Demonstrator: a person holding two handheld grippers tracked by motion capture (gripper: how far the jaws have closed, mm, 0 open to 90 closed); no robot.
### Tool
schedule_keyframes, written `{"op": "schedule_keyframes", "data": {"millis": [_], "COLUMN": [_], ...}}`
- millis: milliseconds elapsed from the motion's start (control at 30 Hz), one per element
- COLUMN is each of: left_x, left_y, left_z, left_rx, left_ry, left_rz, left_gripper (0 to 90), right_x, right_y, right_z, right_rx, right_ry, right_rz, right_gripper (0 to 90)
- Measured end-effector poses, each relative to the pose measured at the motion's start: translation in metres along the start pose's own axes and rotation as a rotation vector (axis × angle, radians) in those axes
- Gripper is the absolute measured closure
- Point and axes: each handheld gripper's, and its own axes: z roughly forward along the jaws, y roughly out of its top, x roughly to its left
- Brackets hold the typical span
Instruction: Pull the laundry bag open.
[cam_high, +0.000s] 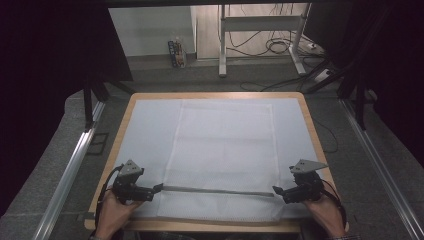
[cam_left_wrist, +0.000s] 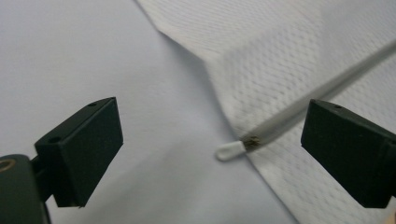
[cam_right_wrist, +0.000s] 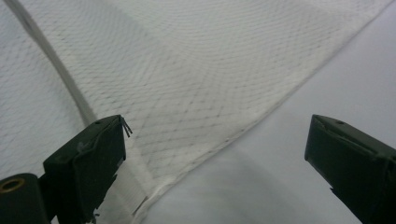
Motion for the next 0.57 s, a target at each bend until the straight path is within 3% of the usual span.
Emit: {"op": "schedule_keyframes", "data": {"millis": [200, 333, 567], "left_x": [0.011, 0.014, 0.009], "left_y": [-0.006, -0.011, -0.013], "left_z": [0.004, 0.011, 0.02], "left_rx": [-0.006, 0.017, 0.075], "left_ry": [0.066, 0.105, 0.131], "left_rz": [-0.008, -0.001, 0.052], "left_gripper": [2.5, 1.5, 0.3], "right_x": [-0.008, -0.011, -0.012], "right_y": [-0.004, -0.007, -0.009], "right_z": [0.003, 0.007, 0.01], "right_rx": [-0.01, 0.002, 0.025], "right_ry": [-0.029, -0.04, -0.041], "right_rz": [0.025, 0.021, 0.02], "right_gripper": [4.1, 3.6, 3.4]}}
